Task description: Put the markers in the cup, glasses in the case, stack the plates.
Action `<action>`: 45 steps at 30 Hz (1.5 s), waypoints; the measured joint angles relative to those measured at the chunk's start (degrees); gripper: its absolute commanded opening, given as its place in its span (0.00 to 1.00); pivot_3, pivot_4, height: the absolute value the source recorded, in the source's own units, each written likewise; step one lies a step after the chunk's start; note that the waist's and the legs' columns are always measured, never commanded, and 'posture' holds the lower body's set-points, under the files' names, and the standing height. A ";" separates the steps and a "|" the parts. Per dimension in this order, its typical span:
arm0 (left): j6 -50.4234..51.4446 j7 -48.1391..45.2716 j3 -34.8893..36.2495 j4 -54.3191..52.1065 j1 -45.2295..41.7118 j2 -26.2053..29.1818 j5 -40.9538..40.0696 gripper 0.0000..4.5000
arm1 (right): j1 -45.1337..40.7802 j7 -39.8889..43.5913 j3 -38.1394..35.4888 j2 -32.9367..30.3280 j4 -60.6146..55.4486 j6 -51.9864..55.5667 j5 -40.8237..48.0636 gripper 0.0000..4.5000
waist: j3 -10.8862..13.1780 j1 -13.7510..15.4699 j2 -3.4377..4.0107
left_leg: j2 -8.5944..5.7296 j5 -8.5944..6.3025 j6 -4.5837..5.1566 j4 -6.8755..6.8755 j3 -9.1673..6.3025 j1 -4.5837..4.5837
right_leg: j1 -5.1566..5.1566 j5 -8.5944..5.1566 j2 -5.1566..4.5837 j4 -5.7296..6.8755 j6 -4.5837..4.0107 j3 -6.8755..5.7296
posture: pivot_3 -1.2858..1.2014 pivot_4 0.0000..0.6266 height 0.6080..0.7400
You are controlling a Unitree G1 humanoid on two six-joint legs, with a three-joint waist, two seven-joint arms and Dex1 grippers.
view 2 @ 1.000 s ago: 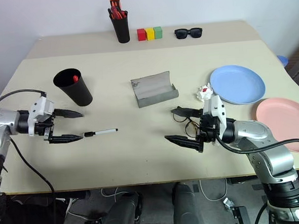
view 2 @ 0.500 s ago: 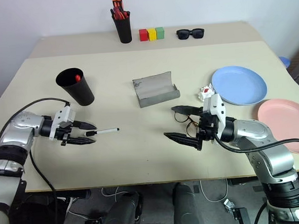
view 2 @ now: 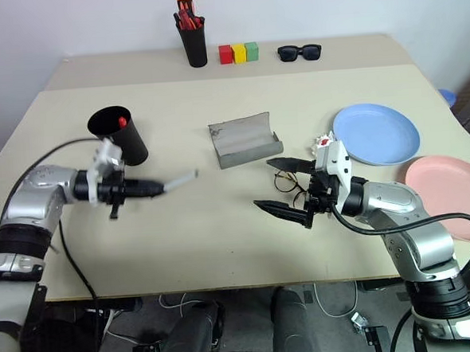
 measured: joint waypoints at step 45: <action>-48.49 25.90 23.50 32.25 -8.38 -12.45 3.13 0.02 | -6.44 -1.84 0.07 3.50 4.47 2.76 2.33 1.00 | -0.03 -0.09 -0.04 | -0.12 0.02 -0.05 -0.02 0.17 0.06 | -0.01 0.08 -0.01 -0.06 -0.03 0.10 | 0.52 0.24 1.00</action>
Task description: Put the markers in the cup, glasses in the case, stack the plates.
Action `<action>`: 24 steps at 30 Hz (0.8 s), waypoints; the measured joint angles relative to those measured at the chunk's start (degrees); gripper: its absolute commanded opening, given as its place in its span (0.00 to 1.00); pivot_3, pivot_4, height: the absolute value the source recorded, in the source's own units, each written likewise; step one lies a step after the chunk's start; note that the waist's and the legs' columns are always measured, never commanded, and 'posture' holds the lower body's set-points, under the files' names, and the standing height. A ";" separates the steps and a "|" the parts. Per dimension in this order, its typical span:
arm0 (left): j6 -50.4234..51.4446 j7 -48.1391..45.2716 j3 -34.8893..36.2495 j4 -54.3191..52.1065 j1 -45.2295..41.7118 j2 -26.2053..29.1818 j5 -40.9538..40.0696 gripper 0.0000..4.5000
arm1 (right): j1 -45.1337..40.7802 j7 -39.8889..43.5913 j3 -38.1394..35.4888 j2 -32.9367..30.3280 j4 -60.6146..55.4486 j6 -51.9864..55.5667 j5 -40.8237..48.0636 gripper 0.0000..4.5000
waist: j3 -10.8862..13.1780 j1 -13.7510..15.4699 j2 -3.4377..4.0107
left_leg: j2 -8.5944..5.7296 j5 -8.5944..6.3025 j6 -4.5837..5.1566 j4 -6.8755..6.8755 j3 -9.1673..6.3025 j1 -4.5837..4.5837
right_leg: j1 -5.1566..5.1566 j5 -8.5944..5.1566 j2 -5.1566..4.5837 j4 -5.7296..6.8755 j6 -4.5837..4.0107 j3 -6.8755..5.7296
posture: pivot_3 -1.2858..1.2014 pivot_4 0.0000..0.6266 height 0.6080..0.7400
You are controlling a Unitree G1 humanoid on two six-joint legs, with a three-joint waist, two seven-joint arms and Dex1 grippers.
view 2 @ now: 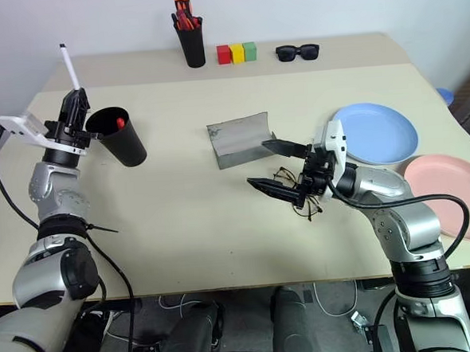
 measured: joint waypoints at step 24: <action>0.98 -2.48 -0.71 -5.96 3.94 -1.90 0.25 0.99 | 0.29 -0.22 0.00 -0.10 -0.31 0.00 -0.09 1.00 | 0.00 0.15 -0.01 | 0.01 0.00 0.00 0.03 0.00 -0.02 | 0.00 0.01 -0.01 0.01 0.01 0.01 | 0.52 0.24 1.00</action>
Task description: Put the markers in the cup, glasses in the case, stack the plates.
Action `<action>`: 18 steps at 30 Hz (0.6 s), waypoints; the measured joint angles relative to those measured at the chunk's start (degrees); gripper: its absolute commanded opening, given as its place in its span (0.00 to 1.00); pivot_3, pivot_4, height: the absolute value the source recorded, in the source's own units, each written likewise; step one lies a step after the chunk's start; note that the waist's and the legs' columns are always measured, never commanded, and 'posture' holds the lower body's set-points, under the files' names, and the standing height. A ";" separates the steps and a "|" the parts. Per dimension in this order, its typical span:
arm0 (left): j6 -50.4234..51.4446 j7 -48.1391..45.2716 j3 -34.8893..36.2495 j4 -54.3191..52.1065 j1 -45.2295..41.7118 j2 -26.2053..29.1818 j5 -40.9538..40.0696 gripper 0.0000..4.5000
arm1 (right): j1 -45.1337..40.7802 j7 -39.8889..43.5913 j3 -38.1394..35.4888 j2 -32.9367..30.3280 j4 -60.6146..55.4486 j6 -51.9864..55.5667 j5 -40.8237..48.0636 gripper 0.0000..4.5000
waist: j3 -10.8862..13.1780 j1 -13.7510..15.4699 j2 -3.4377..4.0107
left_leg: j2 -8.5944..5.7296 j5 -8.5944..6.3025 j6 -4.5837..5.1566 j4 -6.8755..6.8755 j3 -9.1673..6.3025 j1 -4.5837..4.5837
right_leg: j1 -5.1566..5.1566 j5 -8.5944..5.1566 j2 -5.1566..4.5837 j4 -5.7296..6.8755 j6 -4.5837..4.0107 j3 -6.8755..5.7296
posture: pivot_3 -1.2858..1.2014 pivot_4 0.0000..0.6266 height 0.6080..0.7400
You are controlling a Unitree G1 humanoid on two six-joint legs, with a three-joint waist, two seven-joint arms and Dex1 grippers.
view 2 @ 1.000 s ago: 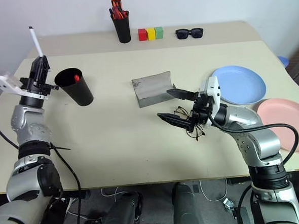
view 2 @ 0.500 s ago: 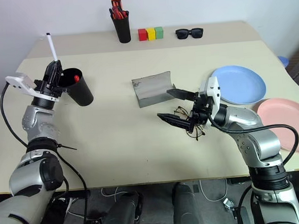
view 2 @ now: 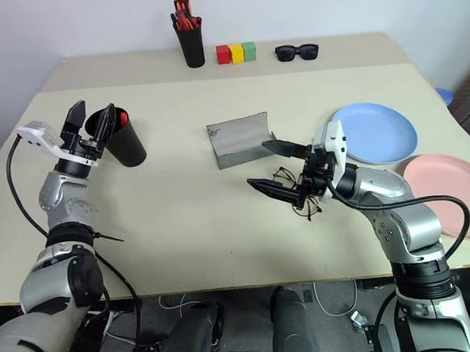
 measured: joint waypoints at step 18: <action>39.64 2.25 -28.65 -37.57 0.27 -3.06 3.94 0.99 | -0.43 -0.89 -1.41 0.14 9.09 -7.48 -6.15 1.00 | 0.00 0.78 0.00 | -0.09 0.00 0.00 0.05 0.04 0.04 | 0.07 0.02 0.01 0.00 0.04 0.14 | 0.52 0.24 1.00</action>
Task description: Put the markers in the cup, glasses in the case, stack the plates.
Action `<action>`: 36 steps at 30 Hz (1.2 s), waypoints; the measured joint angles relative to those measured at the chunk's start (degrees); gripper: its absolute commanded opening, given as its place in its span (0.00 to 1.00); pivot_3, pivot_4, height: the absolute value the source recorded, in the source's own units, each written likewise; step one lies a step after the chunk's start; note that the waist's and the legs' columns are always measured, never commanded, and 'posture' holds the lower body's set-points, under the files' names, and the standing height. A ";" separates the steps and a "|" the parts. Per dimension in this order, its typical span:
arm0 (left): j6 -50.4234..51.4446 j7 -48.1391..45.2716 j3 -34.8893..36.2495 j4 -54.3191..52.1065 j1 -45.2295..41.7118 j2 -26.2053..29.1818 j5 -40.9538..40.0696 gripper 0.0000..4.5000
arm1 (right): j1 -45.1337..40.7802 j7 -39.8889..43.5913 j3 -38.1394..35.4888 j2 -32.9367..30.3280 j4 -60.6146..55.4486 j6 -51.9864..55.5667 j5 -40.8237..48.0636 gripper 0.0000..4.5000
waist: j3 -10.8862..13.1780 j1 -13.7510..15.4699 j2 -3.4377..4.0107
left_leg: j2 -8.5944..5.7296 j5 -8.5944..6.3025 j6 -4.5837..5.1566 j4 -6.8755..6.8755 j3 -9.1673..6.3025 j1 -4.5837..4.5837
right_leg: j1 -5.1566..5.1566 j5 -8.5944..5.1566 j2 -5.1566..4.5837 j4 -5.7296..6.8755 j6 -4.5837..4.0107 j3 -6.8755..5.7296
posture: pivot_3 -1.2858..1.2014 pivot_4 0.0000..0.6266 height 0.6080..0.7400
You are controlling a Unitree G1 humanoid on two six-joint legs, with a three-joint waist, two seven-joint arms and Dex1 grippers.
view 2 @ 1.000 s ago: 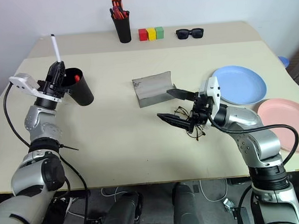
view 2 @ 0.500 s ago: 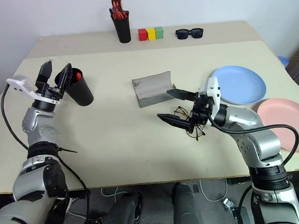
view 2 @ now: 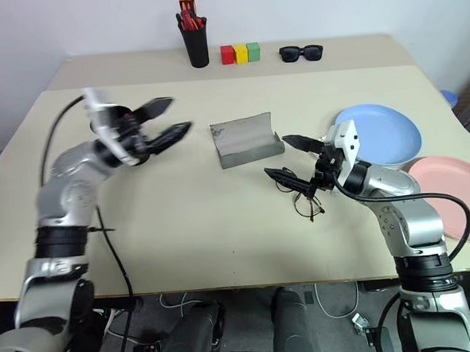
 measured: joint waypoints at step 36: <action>-3.63 -14.74 -9.55 39.24 -16.03 -6.62 21.25 0.01 | 12.04 -4.85 -7.15 -4.50 -7.20 -1.76 -0.65 1.00 | 0.01 -1.36 -0.01 | 0.03 -0.09 0.17 -0.03 0.60 0.07 | -0.14 0.08 0.01 -0.03 0.26 0.45 | 0.52 0.24 1.00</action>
